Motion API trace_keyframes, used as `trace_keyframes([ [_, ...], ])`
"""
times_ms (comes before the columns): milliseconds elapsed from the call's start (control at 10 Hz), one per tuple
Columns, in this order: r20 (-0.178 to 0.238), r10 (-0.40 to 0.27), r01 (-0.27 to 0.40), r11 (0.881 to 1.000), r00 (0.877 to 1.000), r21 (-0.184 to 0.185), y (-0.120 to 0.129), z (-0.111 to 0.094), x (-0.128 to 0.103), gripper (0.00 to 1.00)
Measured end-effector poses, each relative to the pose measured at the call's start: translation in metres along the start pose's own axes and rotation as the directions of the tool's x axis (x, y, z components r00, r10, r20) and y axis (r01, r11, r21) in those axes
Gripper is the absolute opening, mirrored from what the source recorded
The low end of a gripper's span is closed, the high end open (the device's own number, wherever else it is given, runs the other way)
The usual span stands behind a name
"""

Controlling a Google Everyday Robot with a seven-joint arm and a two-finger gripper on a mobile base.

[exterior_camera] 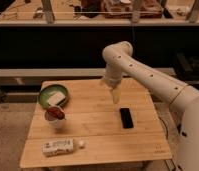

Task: Move the arm in a circular motion

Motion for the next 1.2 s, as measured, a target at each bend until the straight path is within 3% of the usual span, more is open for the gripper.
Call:
trace_keyframes([
  [100, 0.011, 0.044, -0.044, 0.999, 0.999, -0.005, 0.012, -0.004, 0.018, 0.8],
  [300, 0.022, 0.075, -0.074, 0.997, 0.997, -0.017, 0.031, -0.005, 0.03, 0.8],
  [800, 0.058, 0.148, -0.147, 0.989, 0.987, -0.021, 0.126, -0.007, -0.006, 0.8],
  [1000, 0.061, 0.139, -0.138, 0.99, 0.988, -0.018, 0.144, -0.007, -0.019, 0.8],
  [1200, 0.045, 0.089, -0.089, 0.996, 0.995, -0.003, 0.143, -0.007, -0.034, 0.8],
])
